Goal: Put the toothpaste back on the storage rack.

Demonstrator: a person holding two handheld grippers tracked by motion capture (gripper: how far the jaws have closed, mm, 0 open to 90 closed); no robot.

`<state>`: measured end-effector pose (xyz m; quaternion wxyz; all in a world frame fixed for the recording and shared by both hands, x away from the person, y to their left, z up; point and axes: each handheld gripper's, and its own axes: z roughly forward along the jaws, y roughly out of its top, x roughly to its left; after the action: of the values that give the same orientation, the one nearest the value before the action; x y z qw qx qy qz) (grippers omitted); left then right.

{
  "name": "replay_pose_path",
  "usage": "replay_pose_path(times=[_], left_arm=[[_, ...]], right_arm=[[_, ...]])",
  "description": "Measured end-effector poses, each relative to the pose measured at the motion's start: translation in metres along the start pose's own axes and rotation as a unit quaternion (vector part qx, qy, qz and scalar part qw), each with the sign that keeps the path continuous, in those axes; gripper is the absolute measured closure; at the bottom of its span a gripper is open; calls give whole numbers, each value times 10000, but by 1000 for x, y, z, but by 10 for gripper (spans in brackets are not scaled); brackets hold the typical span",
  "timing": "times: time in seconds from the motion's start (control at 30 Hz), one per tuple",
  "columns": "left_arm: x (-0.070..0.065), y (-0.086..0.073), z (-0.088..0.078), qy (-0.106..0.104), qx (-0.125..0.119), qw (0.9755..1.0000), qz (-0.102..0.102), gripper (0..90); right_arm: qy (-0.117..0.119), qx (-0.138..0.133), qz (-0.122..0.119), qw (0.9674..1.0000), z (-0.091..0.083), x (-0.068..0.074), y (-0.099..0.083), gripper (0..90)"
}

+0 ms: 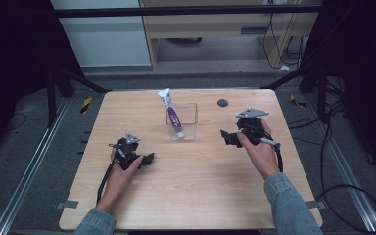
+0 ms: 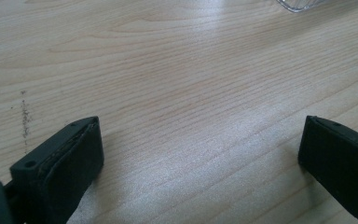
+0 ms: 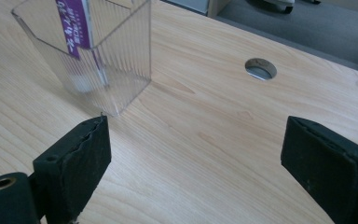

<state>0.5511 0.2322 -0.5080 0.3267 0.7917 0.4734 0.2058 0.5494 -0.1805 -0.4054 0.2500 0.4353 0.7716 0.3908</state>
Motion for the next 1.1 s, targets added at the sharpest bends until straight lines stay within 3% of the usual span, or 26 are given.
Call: replay_pose_path(times=[0.3,0.63,1.1], left_arm=[[0,0,0,0,-3,10000,-5,0],[0,0,0,5,-2,10000,3,0],[0,0,0,8,-4,10000,-1,0]], right_arm=[[-116,68,138,9998,-9,-13,-21,88],[-320,342,198,9987,-12,-31,-45,82],[-338,667,190,9970,-1,-34,-74,71]])
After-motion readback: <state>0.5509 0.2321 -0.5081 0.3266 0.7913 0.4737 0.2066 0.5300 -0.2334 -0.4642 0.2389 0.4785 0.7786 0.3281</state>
